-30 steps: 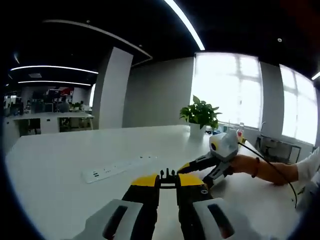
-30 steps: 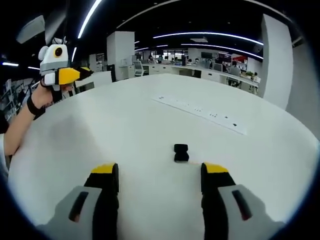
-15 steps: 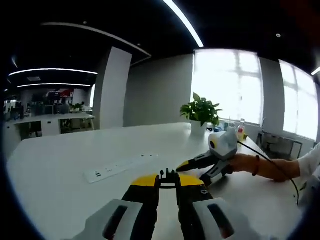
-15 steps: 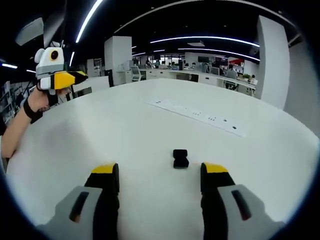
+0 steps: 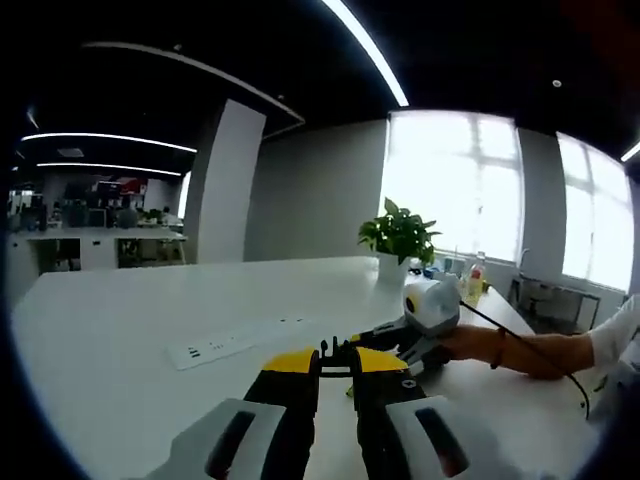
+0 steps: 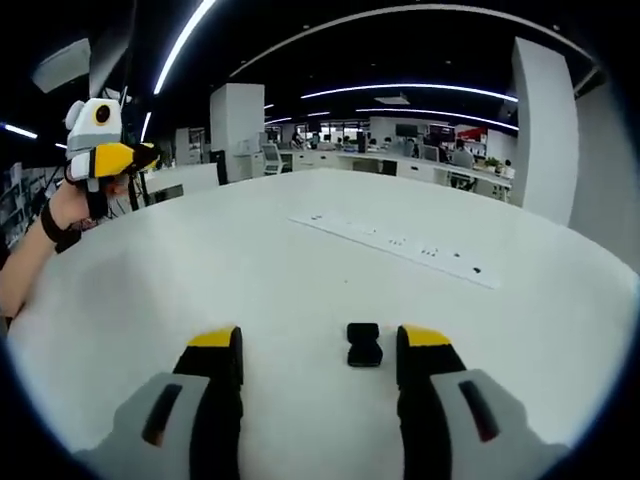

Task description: Snap the two parts of the plastic buckle together until the buckle closes and remains connected.

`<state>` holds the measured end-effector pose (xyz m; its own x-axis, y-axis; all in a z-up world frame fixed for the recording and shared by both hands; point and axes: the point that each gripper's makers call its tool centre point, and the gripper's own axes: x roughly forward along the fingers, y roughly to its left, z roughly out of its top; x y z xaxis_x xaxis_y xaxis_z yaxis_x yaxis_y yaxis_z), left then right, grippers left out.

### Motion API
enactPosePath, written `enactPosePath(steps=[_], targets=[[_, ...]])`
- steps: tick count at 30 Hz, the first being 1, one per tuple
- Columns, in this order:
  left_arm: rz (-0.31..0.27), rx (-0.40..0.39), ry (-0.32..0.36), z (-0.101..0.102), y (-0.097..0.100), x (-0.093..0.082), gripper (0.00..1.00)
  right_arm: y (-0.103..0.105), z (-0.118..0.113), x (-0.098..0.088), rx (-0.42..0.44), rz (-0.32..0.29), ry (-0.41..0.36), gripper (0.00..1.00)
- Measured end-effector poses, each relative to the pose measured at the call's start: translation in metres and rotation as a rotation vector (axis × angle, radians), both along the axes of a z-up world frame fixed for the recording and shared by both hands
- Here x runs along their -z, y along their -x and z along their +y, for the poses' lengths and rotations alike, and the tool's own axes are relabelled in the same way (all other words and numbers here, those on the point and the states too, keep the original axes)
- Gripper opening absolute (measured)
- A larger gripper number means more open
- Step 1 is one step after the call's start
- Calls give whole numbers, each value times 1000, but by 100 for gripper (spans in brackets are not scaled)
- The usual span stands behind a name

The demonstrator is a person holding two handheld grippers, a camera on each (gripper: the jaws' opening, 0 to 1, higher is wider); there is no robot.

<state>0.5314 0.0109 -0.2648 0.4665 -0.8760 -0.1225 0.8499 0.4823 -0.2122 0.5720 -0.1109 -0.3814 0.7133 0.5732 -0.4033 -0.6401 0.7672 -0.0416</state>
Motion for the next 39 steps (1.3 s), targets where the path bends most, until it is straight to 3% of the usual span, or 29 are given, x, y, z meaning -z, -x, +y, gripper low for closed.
enactPosePath(steps=[7,9,11,21,25,39], targets=[[0,-1,3,-1,-1,1,12,2,-1,0,-4,3,4,61],[-8,-6,-11,-2,2,2,12,1,-6,1,40,15,6,56],[-7,-2,-8,-3,3,2,12,0,-9,-1,34,-14,10,50],[-10,-2,-14,-3,2,2,12,-11,-21,-2,83,-2,2,43],[-10,-2,-12,-3,3,2,12,-14,-24,-3,92,-5,6,28],[-17,0,-16,-4,1,2,12,-35,-29,-5,119,-12,6,20]])
